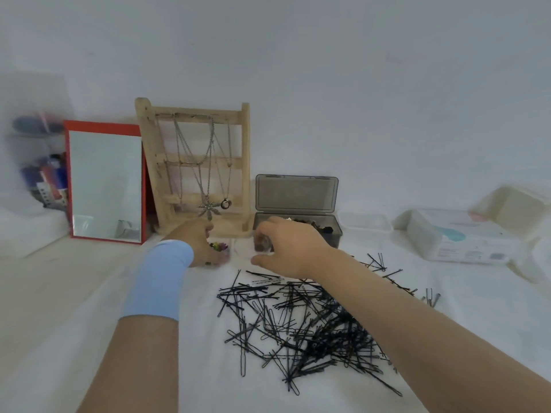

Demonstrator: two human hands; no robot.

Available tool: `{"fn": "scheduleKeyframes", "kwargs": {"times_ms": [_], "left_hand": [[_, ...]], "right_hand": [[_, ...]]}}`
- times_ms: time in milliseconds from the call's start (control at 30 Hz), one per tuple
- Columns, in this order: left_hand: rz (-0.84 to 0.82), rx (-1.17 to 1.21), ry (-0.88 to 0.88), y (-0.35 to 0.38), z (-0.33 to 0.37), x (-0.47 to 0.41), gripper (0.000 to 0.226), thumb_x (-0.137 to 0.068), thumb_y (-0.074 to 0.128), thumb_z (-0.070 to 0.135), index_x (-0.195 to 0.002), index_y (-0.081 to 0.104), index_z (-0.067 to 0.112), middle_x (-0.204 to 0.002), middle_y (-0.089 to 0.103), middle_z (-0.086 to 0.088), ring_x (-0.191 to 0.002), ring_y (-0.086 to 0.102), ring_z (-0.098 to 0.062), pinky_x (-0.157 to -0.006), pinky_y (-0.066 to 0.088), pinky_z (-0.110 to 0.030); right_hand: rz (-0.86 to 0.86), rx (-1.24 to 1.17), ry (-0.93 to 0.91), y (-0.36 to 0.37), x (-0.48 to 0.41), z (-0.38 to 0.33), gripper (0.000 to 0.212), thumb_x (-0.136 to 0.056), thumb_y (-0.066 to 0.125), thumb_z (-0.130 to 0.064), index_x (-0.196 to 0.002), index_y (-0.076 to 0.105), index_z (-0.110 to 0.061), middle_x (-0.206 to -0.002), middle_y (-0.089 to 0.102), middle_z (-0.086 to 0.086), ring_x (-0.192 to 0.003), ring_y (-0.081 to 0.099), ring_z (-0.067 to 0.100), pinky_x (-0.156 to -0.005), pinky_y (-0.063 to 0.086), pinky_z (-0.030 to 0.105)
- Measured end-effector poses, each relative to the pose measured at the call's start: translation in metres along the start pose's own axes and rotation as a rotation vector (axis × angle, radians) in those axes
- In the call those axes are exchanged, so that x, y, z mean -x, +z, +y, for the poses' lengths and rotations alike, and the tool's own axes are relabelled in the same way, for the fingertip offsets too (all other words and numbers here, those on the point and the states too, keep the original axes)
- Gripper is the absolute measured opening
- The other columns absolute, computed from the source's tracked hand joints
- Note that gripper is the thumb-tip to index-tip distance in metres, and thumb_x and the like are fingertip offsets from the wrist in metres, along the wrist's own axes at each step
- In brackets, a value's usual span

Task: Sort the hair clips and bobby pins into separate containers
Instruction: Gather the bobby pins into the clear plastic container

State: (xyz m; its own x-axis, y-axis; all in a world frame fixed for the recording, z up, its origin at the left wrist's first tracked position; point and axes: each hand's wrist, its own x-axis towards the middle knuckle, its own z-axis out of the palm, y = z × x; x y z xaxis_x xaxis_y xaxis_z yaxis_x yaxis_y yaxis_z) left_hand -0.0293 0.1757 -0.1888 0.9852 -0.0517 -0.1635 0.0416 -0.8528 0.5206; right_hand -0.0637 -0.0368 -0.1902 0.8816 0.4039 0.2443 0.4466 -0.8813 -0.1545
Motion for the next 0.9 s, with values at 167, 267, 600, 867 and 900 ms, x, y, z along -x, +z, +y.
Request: {"fn": "scheduleKeyframes", "kwargs": {"times_ms": [167, 267, 600, 867, 900], "left_hand": [[-0.06, 0.004, -0.098, -0.014, -0.016, 0.002, 0.095, -0.064, 0.082, 0.023, -0.147, 0.038, 0.011, -0.144, 0.044, -0.004, -0.115, 0.055, -0.025, -0.097, 0.048, -0.033], [-0.056, -0.04, -0.098, -0.015, -0.023, 0.0, 0.092, -0.069, 0.082, 0.022, -0.148, 0.036, 0.015, -0.147, 0.044, -0.002, -0.123, 0.051, -0.024, -0.103, 0.043, -0.033], [0.24, 0.038, 0.263, -0.014, 0.014, -0.002, 0.041, -0.087, 0.065, 0.038, -0.127, 0.059, 0.032, -0.13, 0.055, 0.006, -0.127, 0.048, -0.02, -0.109, 0.038, -0.042], [0.094, 0.022, 0.533, 0.033, 0.104, 0.014, 0.031, -0.094, 0.061, 0.031, -0.125, 0.059, 0.03, -0.12, 0.059, 0.013, -0.109, 0.056, -0.007, -0.093, 0.041, -0.025], [0.07, 0.014, 0.538, 0.038, 0.114, 0.012, 0.031, -0.094, 0.061, 0.032, -0.124, 0.059, 0.031, -0.119, 0.061, 0.013, -0.108, 0.057, -0.007, -0.096, 0.044, -0.027]], "right_hand": [[-0.026, 0.155, -0.088, 0.011, -0.019, -0.012, 0.036, -0.089, 0.061, -0.05, -0.117, 0.056, -0.028, -0.119, 0.058, -0.008, -0.098, 0.061, 0.016, -0.073, 0.045, 0.03], [-0.079, 0.239, -0.111, 0.018, -0.031, -0.017, 0.037, -0.092, 0.059, -0.047, -0.122, 0.057, -0.026, -0.127, 0.058, -0.005, -0.103, 0.061, 0.021, -0.076, 0.047, 0.033], [0.167, 0.031, -0.012, -0.019, 0.003, 0.021, 0.021, -0.094, 0.055, -0.039, -0.112, 0.067, -0.037, -0.116, 0.056, -0.012, -0.09, 0.062, 0.014, -0.078, 0.053, 0.034], [0.081, 0.17, 0.384, -0.043, 0.064, 0.134, 0.035, -0.095, 0.057, -0.037, -0.13, 0.058, -0.037, -0.134, 0.057, -0.006, -0.121, 0.052, 0.02, -0.099, 0.046, 0.04], [0.044, 0.188, 0.408, -0.042, 0.069, 0.146, 0.043, -0.094, 0.059, -0.037, -0.137, 0.053, -0.035, -0.143, 0.052, -0.004, -0.129, 0.047, 0.023, -0.104, 0.043, 0.043]]}}
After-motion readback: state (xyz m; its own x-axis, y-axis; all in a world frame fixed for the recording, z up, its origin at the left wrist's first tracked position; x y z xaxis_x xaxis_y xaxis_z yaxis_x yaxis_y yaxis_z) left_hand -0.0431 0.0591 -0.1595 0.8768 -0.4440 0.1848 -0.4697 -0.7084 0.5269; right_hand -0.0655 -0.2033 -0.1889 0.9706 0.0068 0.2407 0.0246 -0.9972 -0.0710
